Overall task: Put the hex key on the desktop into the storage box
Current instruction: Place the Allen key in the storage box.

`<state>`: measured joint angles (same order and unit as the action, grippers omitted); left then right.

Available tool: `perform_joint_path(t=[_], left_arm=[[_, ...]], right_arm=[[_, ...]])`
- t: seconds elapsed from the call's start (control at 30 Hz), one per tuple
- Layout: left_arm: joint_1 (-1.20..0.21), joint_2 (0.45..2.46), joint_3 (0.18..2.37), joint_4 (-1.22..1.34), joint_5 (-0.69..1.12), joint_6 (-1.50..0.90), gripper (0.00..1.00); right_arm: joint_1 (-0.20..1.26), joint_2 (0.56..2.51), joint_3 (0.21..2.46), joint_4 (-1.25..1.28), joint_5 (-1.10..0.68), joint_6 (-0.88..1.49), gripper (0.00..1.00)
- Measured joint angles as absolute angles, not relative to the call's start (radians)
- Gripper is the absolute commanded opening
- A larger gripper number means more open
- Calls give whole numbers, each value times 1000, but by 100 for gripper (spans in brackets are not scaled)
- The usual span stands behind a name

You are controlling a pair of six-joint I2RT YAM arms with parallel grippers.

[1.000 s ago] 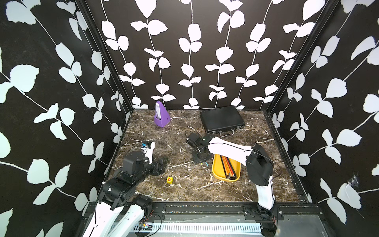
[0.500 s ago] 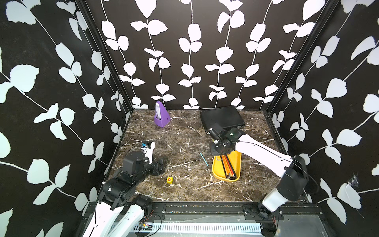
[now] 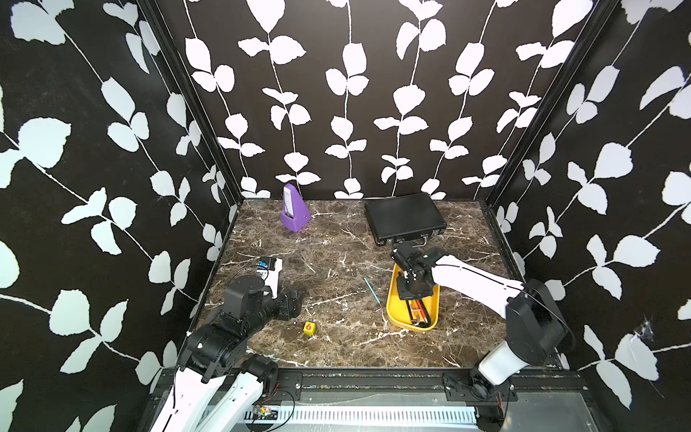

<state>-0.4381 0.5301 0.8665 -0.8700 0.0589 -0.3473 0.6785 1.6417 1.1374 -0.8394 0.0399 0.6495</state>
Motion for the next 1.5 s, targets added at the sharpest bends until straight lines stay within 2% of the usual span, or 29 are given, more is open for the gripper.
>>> perform_joint_path(t=[0.47, 0.5, 0.63, 0.77, 1.0, 1.13, 1.37, 1.5], left_arm=[[-438, 530, 867, -870, 59, -347, 76], [-438, 530, 867, -870, 59, -347, 76], [-438, 530, 867, -870, 59, -347, 76], [-438, 530, 867, -870, 59, -347, 76], [-438, 530, 867, -870, 59, -347, 77], [-438, 530, 867, -870, 59, -348, 76], [-438, 538, 867, -870, 59, -347, 76], [-438, 542, 867, -870, 59, -347, 76]], right_arm=[[678, 1732, 1117, -780, 29, 647, 0], [678, 1733, 1117, -780, 29, 647, 2], [678, 1732, 1117, -776, 33, 651, 25], [680, 1726, 1117, -776, 50, 646, 34], [714, 1652, 1141, -829, 109, 640, 32], [772, 1659, 1258, -867, 127, 624, 30], [852, 1864, 1550, -889, 101, 569, 30], [863, 1973, 1605, -903, 71, 545, 30]])
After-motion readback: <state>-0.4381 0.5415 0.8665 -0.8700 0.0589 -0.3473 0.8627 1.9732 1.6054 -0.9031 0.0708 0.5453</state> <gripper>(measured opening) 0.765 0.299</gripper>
